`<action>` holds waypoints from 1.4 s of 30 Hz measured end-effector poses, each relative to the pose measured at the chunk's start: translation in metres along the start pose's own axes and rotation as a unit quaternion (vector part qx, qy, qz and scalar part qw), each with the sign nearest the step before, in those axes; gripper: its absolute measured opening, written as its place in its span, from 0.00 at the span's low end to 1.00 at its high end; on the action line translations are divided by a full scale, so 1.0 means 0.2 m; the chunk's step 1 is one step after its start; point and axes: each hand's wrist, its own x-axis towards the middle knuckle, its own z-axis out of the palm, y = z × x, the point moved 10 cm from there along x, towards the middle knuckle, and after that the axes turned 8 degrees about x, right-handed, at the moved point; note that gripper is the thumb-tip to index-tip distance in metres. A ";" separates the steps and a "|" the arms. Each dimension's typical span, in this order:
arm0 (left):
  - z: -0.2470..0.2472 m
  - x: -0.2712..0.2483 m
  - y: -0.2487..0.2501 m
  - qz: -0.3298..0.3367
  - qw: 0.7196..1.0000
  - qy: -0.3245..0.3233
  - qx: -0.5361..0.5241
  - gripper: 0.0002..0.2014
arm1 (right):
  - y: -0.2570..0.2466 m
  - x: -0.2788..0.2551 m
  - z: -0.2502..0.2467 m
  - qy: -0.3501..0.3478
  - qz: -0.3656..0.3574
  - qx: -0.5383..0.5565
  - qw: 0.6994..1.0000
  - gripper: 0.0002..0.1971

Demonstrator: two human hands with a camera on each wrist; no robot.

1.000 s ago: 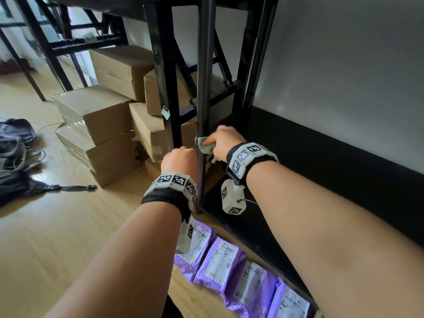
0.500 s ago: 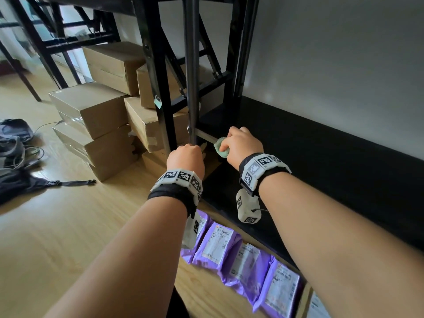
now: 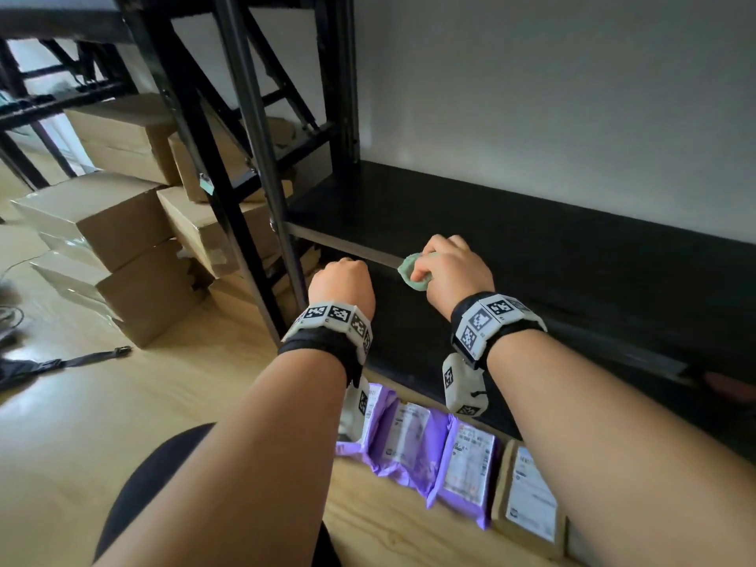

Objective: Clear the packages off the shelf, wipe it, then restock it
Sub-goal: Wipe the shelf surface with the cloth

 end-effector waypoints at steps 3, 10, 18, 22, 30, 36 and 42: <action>0.00 -0.03 0.11 0.010 1.000 0.005 -0.006 0.21 | 0.09 -0.09 -0.06 0.019 0.008 -0.007 1.000 0.13; 0.00 -0.13 0.35 0.039 0.999 0.011 0.000 0.21 | 0.30 -0.32 -0.20 0.051 0.029 -0.016 0.998 0.13; -0.03 -0.25 0.64 0.101 0.994 0.044 -0.009 0.19 | 0.53 -0.57 -0.37 0.080 0.086 -0.022 0.993 0.12; -0.04 -0.30 0.79 0.140 0.988 0.054 -0.024 0.19 | 0.64 -0.66 -0.43 0.097 0.117 -0.030 0.988 0.10; -0.06 -0.29 0.98 0.199 0.976 0.076 -0.039 0.21 | 0.66 -0.67 -0.47 0.067 0.151 -0.082 0.983 0.09; -0.09 -0.25 1.02 0.226 0.966 0.118 -0.033 0.21 | 0.67 -0.68 -0.44 0.090 0.160 -0.050 0.982 0.08; -0.08 -0.25 1.05 0.234 0.965 0.116 -0.020 0.19 | 0.71 -0.69 -0.44 0.100 0.180 -0.009 0.978 0.10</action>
